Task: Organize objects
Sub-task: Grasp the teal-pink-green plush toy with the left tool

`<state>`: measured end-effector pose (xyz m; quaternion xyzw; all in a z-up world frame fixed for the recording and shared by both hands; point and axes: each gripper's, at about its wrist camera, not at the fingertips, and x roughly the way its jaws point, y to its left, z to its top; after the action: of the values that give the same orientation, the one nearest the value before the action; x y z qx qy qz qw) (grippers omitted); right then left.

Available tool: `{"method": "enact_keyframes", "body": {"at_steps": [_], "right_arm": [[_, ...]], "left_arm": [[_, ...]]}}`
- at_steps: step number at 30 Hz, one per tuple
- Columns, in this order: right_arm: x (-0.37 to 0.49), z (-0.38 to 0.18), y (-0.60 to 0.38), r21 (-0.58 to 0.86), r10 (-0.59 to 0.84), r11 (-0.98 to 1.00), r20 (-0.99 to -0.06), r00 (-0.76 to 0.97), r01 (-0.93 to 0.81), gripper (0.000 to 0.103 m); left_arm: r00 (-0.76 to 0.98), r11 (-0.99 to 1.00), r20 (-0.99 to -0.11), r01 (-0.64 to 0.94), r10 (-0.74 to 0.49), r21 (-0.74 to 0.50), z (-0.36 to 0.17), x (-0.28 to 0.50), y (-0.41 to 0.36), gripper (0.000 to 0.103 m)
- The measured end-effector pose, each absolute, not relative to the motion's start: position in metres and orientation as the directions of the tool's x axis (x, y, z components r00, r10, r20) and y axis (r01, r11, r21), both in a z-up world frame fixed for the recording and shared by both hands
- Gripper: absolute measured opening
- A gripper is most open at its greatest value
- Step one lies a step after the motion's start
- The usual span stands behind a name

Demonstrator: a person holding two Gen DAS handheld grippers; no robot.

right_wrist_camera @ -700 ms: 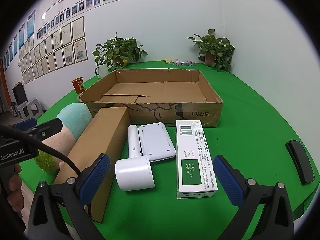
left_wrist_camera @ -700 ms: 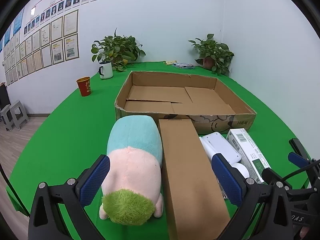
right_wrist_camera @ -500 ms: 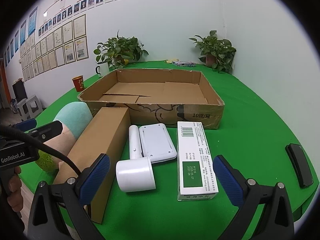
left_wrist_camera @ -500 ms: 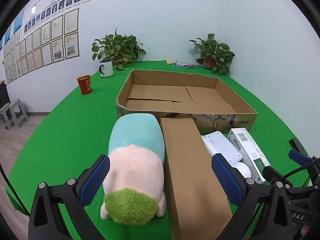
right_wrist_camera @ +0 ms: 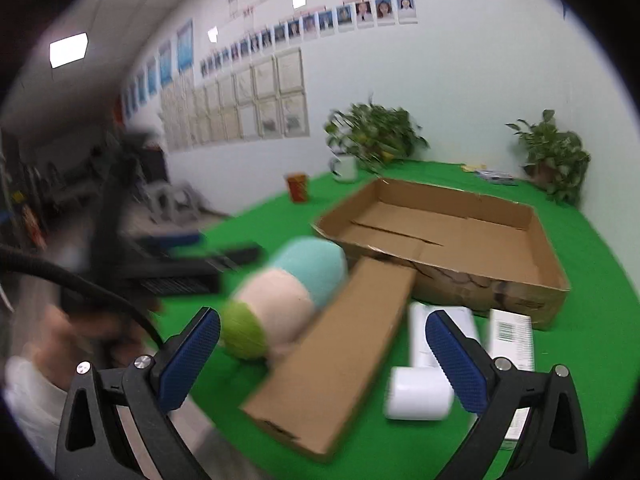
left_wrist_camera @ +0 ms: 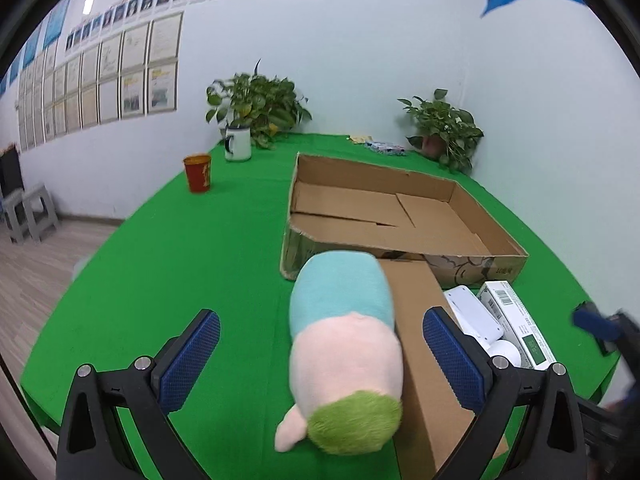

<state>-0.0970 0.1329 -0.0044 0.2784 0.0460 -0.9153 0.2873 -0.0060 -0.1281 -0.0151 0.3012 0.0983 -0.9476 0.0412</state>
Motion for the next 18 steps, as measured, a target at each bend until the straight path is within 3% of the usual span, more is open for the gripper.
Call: {"method": "enact_keyframes", "body": {"at_steps": [3,5,11,13,18], "right_arm": [[-0.127,-0.035,0.149,0.017,-0.338,-0.909,-0.612,-0.715,0.416,0.102],[-0.128,-0.038,0.154,-0.039,-0.251,-0.94,-0.597,-0.762,0.34,0.102],[-0.131,-0.03,0.141,-0.121,-0.272,-0.912,-0.539,-0.798,0.392,0.102],[-0.134,-0.025,0.127,-0.148,-0.311,-0.886,-0.513,-0.8,0.439,0.102],[-0.136,0.004,0.103,-0.088,-0.469,-0.821,-0.461,-0.753,0.565,0.102]], "left_arm": [[-0.786,-0.971,-0.616,0.106,0.05,-0.215,-0.031,-0.011,-0.137,0.102],[-0.755,-0.967,-0.648,0.076,0.103,-0.242,-0.048,-0.02,-0.137,0.102],[-0.689,-0.953,-0.7,0.046,0.187,-0.299,-0.084,-0.045,-0.132,0.101],[-0.672,-0.955,-0.713,0.028,0.2,-0.294,-0.095,-0.05,-0.13,0.091],[-0.684,-0.966,-0.709,0.026,0.17,-0.257,-0.109,-0.045,-0.127,0.077]]}}
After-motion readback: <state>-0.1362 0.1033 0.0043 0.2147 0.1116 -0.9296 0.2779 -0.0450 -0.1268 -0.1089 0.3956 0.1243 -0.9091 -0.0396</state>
